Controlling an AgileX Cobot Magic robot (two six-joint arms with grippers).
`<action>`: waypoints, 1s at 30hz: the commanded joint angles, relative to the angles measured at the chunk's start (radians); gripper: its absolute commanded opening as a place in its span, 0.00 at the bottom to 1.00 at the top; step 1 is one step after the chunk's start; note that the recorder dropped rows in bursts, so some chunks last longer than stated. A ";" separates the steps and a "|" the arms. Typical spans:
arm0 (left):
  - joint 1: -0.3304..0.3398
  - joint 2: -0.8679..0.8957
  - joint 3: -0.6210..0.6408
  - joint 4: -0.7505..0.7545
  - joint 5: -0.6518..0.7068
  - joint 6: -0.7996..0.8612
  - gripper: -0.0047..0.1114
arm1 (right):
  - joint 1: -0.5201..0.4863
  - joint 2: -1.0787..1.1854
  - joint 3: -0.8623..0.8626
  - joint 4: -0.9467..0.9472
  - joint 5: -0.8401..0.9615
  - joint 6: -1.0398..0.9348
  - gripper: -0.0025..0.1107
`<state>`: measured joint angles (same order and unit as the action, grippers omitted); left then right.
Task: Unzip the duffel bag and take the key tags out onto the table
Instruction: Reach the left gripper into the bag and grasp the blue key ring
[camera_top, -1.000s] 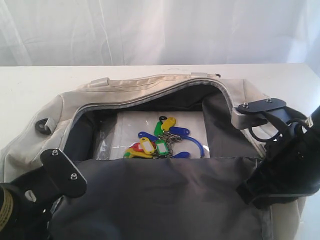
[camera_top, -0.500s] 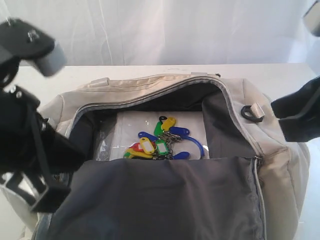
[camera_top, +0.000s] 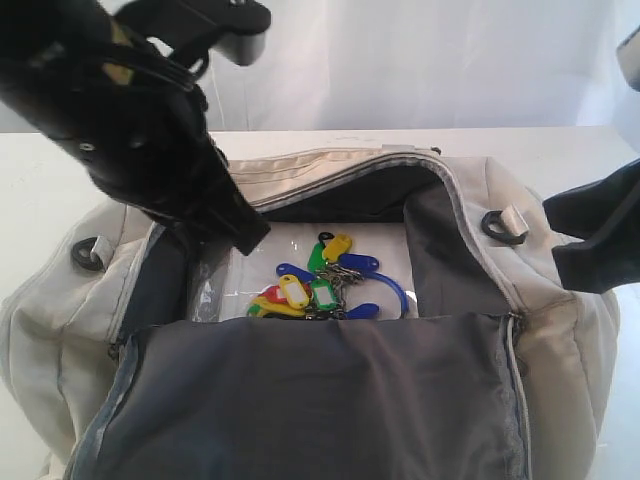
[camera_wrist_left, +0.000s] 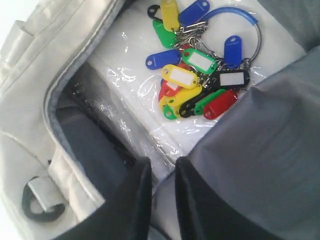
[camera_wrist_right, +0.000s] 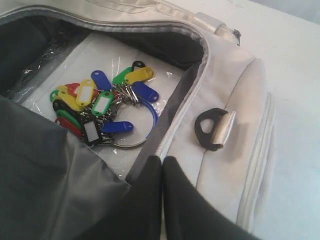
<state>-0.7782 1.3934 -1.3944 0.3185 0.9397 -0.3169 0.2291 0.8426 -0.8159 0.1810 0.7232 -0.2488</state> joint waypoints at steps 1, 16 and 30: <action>0.103 0.138 -0.048 -0.202 -0.054 0.153 0.23 | 0.000 -0.004 0.004 0.001 0.004 0.019 0.02; 0.207 0.527 -0.214 -0.582 -0.127 0.487 0.57 | 0.000 -0.004 0.004 0.005 0.018 0.029 0.02; 0.196 0.677 -0.225 -0.452 -0.301 0.514 0.71 | 0.000 -0.004 0.004 0.009 0.016 0.029 0.02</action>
<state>-0.5770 2.0439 -1.6187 -0.1752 0.6552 0.2091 0.2291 0.8426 -0.8159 0.1832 0.7398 -0.2265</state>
